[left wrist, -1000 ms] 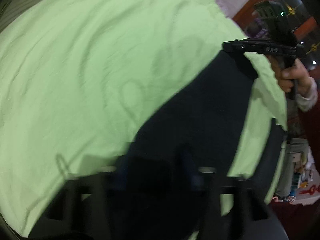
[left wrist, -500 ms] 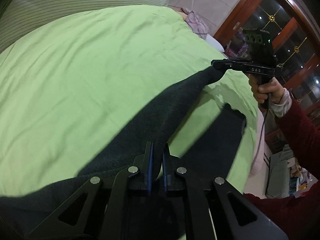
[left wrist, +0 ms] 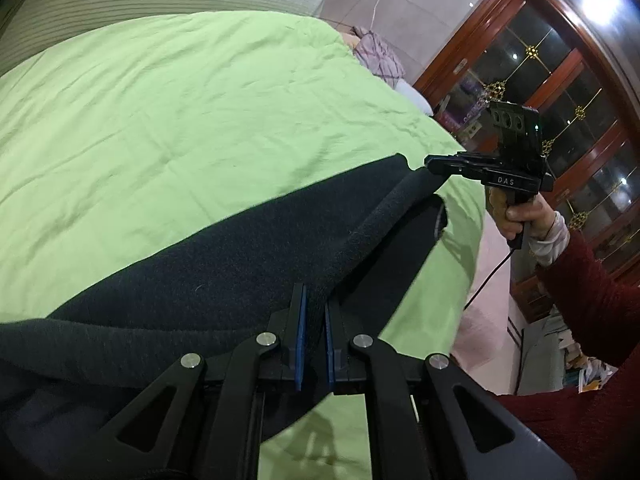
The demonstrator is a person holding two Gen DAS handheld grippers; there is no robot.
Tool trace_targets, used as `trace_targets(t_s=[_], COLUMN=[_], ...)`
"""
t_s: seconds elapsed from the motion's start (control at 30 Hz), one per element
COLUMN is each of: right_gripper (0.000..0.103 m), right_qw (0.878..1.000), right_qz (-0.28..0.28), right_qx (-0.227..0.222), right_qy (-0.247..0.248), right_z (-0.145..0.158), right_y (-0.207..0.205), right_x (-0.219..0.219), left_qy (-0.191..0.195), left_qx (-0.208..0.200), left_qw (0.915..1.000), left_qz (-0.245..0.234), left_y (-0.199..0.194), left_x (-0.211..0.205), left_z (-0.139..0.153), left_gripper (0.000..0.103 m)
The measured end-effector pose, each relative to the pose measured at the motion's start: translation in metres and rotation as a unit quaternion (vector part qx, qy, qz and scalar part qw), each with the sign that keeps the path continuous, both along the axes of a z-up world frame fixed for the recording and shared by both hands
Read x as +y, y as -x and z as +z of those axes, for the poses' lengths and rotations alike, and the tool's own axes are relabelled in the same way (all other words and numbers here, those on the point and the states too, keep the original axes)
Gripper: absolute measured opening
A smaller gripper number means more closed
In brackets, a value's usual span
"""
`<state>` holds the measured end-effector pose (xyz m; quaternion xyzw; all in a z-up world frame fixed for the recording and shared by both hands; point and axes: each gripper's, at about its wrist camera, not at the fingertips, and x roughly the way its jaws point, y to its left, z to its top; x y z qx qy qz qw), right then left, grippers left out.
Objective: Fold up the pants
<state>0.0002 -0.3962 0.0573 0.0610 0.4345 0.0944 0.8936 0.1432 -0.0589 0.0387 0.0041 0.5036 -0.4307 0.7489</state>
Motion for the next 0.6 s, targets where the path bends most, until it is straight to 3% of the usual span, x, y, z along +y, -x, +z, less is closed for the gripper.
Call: trace_targets(t_s=[0.13,0.37,0.5,0.6], right_gripper=[0.008,0.009,0.017,0.032], right_qw=[1.0,0.998,0.998,0.998], right_qz=[0.013,-0.014,-0.029,-0.03], right_qx=[0.008,0.063,0.056,0.052], right_qy=[-0.016,-0.001,-0.016,-0.007], right_z=[-0.001,-0.048,-0.049,-0.039], right_y=[0.014,0.019,0.023,0.03], right_x=[0.003,0.004,0.004,0.009], left_qy=[0.007,-0.001,0.005,0.009], left_qx=[-0.003,0.025,0.039,0.036], left_qw=[1.0,0.9996,0.9987,0.9982], left_qz=[-0.003,0.009,0.034,0.048], left_y=[0.017,0.022,0.024,0.035], left_x=[0.002,-0.003,-0.003,0.003], left_z=[-0.004,-0.033,-0.039,-0.037], left_gripper=[0.006,0.008,0.02,0.026])
